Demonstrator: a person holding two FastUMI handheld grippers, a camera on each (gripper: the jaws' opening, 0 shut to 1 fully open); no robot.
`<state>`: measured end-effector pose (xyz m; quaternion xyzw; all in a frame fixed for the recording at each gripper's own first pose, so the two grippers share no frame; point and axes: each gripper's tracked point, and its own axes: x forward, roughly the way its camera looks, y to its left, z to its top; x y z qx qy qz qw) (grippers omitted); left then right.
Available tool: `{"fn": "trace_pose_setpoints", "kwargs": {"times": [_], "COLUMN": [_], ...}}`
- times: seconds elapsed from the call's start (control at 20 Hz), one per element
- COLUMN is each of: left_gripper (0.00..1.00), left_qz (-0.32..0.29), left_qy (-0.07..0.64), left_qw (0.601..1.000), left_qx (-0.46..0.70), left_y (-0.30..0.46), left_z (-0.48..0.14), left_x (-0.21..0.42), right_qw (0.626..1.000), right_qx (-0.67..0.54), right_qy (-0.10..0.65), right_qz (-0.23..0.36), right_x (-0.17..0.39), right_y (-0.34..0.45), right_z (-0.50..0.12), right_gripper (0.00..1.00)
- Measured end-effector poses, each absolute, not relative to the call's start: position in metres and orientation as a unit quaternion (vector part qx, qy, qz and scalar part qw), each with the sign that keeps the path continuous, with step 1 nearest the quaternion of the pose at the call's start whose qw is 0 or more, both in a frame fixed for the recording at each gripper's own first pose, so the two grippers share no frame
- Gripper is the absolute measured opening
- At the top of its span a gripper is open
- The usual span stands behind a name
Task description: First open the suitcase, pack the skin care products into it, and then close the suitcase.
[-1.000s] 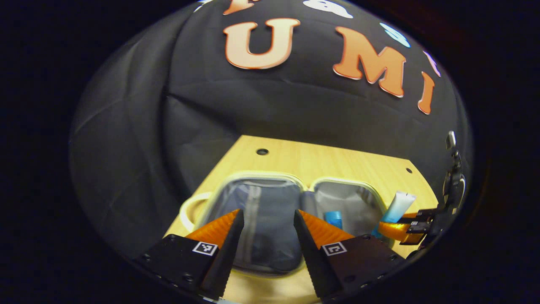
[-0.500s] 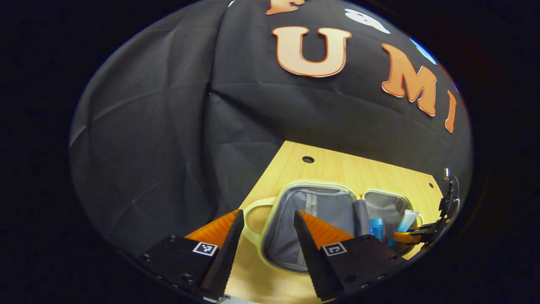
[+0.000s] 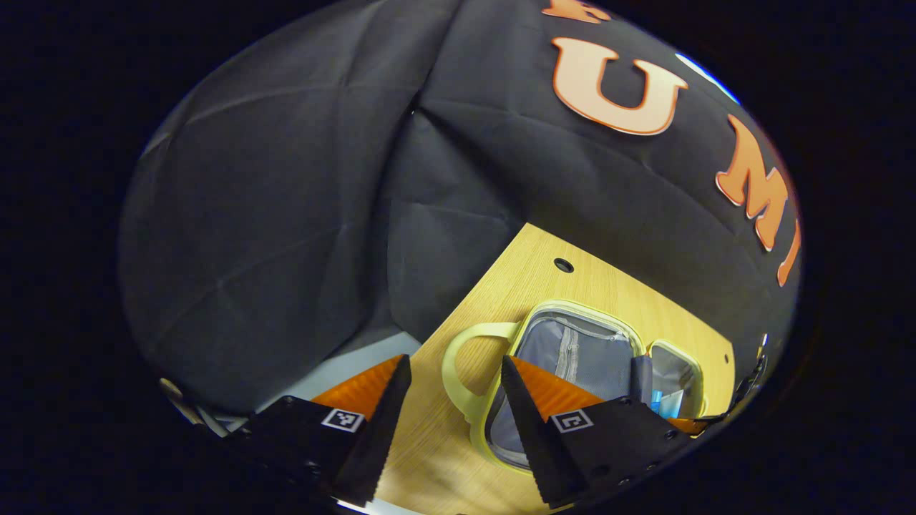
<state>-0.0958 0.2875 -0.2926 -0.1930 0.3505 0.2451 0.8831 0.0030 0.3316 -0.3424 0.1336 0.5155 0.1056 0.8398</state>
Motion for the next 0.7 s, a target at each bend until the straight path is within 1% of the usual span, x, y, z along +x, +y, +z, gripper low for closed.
{"fn": "trace_pose_setpoints", "kwargs": {"times": [0.05,0.1,0.25,0.4,0.5,0.55,0.6,0.65,0.7], "left_gripper": [0.78,0.85,0.86,0.86,0.86,0.85,0.85,0.86,0.86], "left_qz": [0.244,0.242,0.243,0.243,0.235,0.225,0.217,0.223,0.222], "left_qy": [0.348,0.346,0.352,0.367,0.373,0.376,0.38,0.379,0.379], "left_qw": [0.876,0.867,0.83,0.802,0.786,0.771,0.759,0.754,0.75], "left_qx": [-0.226,-0.265,-0.357,-0.403,-0.432,-0.461,-0.482,-0.488,-0.495], "left_y": [0.29,0.291,0.291,0.297,0.297,0.288,0.281,0.283,0.283], "left_z": [-0.297,-0.3,-0.327,-0.355,-0.367,-0.371,-0.373,-0.38,-0.385], "left_x": [-0.093,-0.091,-0.089,-0.088,-0.084,-0.08,-0.078,-0.078,-0.077], "right_qw": [0.842,0.846,0.863,0.877,0.89,0.897,0.904,0.912,0.916], "right_qx": [0.134,0.132,0.141,0.155,0.154,0.155,0.156,0.154,0.152], "right_qy": [0.513,0.506,0.475,0.444,0.42,0.404,0.387,0.371,0.361], "right_qz": [0.104,0.103,0.1,0.093,0.085,0.086,0.09,0.087,0.086], "right_x": [0.003,0.002,0.009,0.016,0.02,0.024,0.026,0.028,0.029], "right_y": [0.327,0.32,0.308,0.294,0.282,0.277,0.274,0.268,0.263], "right_z": [-0.338,-0.333,-0.311,-0.287,-0.269,-0.258,-0.248,-0.238,-0.232], "right_gripper": [0.41,0.41,0.42,0.42,0.42,0.43,0.45,0.51,0.54]}}
